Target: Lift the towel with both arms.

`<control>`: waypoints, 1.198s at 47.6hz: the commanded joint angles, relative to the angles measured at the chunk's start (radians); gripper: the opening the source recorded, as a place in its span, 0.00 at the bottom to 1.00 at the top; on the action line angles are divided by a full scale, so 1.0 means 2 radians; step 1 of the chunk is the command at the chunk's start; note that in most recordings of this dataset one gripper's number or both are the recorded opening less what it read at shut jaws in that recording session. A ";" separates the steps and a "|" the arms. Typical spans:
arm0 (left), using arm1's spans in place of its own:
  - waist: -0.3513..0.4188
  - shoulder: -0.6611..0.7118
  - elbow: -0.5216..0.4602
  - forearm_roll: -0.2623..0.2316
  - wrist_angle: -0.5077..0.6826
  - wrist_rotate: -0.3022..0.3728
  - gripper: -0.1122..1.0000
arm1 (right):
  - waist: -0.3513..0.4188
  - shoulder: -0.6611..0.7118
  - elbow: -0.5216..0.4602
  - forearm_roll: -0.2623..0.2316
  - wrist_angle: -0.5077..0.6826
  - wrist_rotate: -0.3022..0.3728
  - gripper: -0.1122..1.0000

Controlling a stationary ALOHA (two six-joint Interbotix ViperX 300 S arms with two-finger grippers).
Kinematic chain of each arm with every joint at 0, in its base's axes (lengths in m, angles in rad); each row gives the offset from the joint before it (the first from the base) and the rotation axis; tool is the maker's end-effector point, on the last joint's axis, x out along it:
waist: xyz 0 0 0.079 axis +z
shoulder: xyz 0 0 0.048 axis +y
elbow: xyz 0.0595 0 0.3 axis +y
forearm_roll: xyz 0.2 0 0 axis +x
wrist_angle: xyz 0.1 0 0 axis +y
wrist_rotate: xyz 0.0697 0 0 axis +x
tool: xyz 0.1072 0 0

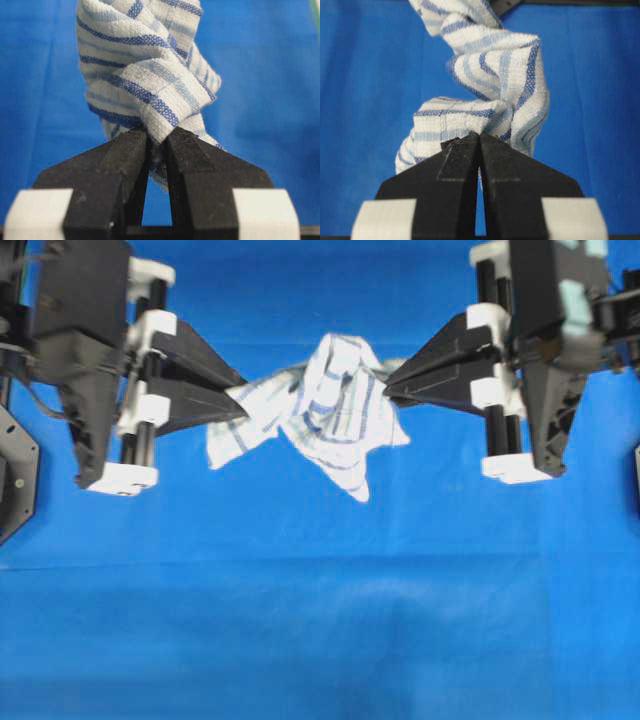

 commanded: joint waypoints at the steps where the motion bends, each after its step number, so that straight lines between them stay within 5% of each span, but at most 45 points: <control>1: 0.000 -0.008 -0.020 0.001 0.002 0.001 0.16 | -0.001 -0.008 -0.022 -0.002 0.005 -0.001 0.10; 26: 0.001 -0.005 -0.018 0.005 0.003 0.005 0.18 | 0.000 -0.001 -0.022 -0.002 0.008 -0.007 0.11; 30: 0.001 -0.006 -0.016 0.004 -0.002 0.005 0.37 | 0.000 -0.001 -0.022 -0.006 0.005 -0.005 0.13; 40: 0.004 -0.015 -0.009 0.005 -0.009 0.005 0.89 | -0.001 0.000 -0.021 -0.031 0.005 0.000 0.65; 43: 0.004 -0.017 -0.007 0.005 -0.010 0.005 0.92 | -0.001 0.000 -0.021 -0.034 0.005 0.000 0.72; 57: 0.002 -0.005 0.015 0.005 -0.024 0.004 0.90 | 0.000 0.000 0.004 -0.031 0.006 0.002 0.71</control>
